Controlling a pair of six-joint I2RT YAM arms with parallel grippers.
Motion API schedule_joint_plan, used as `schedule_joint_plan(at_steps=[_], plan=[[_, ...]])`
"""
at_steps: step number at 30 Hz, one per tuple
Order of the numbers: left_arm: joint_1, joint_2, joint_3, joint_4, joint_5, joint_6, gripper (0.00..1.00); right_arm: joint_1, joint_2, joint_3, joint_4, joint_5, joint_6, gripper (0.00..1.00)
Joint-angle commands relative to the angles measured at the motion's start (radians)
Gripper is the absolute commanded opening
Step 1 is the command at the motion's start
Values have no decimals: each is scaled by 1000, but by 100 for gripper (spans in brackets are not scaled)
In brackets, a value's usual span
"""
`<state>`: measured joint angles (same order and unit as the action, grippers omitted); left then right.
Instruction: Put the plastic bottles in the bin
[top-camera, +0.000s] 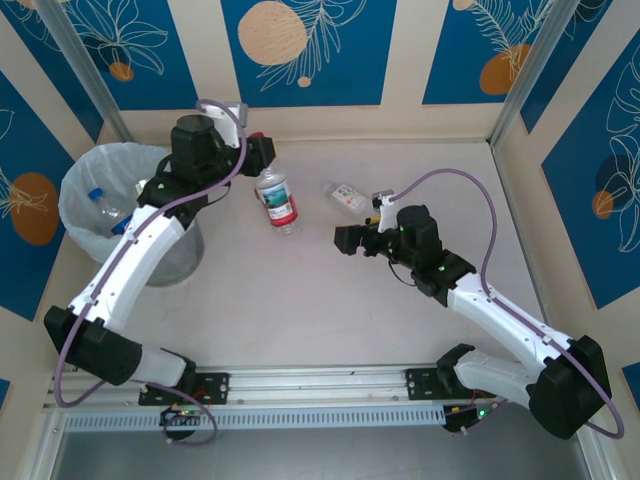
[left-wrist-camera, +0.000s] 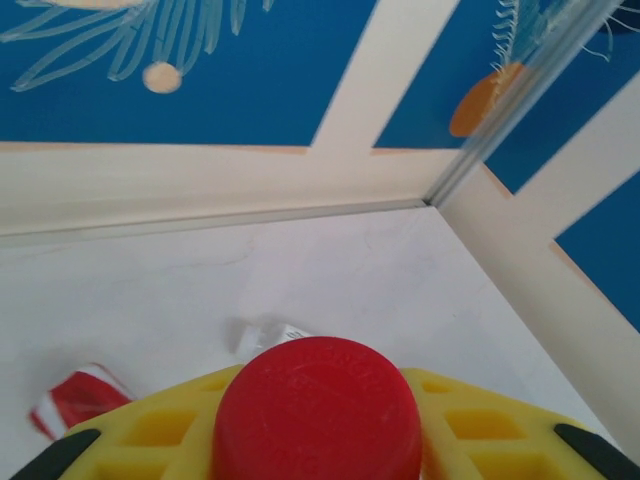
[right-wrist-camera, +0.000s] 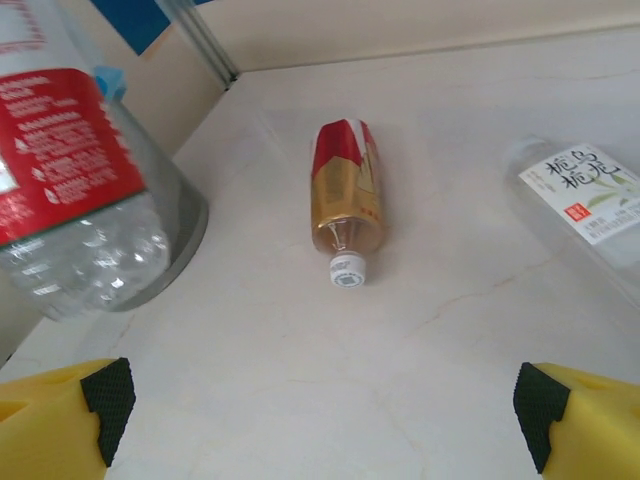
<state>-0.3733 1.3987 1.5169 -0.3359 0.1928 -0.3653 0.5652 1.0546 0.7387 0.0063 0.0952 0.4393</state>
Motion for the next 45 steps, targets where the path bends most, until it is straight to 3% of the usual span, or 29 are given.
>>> schedule_joint_plan(at_steps=[1,9,18,20,28,31,37,45], plan=[[72,-48,52,-40,-16,29,33,-14,-21,-10,12,29,42,99],[296,-82,144,-101,52,30,34,-33,5,-1,14,3,73,100],[380,-86,288,-224,-62,140,35,-36,40,11,23,-21,88,100],[391,-95,300,-214,-107,167,35,-36,48,17,18,-26,87,100],[395,-91,348,-134,-472,428,34,-39,54,20,13,-20,73,100],[397,-95,300,-75,-587,563,35,-42,62,18,25,-20,70,100],[413,-131,42,184,-593,856,36,-44,70,27,26,-25,62,100],[503,-118,-42,167,-526,858,36,-45,53,13,10,-21,57,100]])
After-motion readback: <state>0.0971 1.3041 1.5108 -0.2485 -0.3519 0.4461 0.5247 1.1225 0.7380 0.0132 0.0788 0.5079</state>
